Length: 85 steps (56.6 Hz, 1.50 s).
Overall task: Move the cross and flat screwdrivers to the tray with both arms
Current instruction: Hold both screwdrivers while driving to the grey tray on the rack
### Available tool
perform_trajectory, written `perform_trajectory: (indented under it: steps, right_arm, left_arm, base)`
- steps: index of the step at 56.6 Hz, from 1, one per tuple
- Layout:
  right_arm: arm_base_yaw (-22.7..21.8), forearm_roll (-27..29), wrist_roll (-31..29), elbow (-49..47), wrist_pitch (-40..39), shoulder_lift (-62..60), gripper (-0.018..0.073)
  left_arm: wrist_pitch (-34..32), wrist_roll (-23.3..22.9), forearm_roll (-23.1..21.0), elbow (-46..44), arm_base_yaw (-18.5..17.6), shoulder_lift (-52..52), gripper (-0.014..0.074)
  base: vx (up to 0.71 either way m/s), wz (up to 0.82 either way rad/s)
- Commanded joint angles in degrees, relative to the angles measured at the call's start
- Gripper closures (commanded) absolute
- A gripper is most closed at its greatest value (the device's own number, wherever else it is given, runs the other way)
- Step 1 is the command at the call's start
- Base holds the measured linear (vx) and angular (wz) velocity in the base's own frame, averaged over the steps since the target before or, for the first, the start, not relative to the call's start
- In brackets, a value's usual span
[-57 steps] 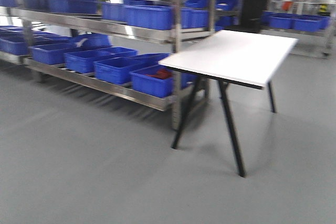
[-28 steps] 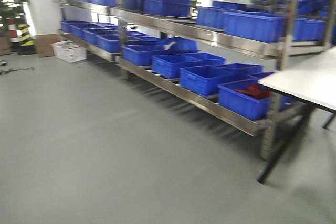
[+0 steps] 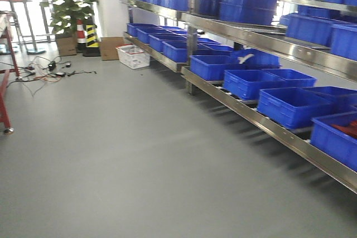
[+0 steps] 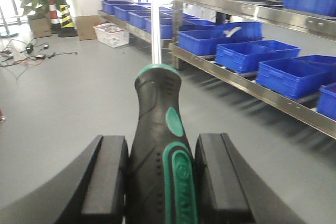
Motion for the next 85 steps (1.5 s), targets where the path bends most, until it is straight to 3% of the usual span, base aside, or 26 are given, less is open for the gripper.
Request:
perform_trajectory:
  steps: [1, 46, 85]
  right_arm:
    - [-0.14, 1.18, 0.09, -1.56, -4.86, -0.31, 0.0567]
    - [-0.14, 1.22, 0.09, -1.56, -4.87, -0.2, 0.0567]
    - [-0.14, 1.27, 0.09, -1.56, -4.85, -0.2, 0.0567]
  left_arm:
    - [-5.53, -0.15, -0.04, -1.52, -0.21, -0.01, 0.0602]
    - [-5.44, -0.15, -0.04, -1.52, -0.21, 0.07, 0.0602]
    - [-5.43, -0.15, -0.04, -1.52, -0.21, 0.07, 0.0602]
  base:
    - [0.54, 0.31]
    - [0.58, 0.22]
    - [0.6, -0.06]
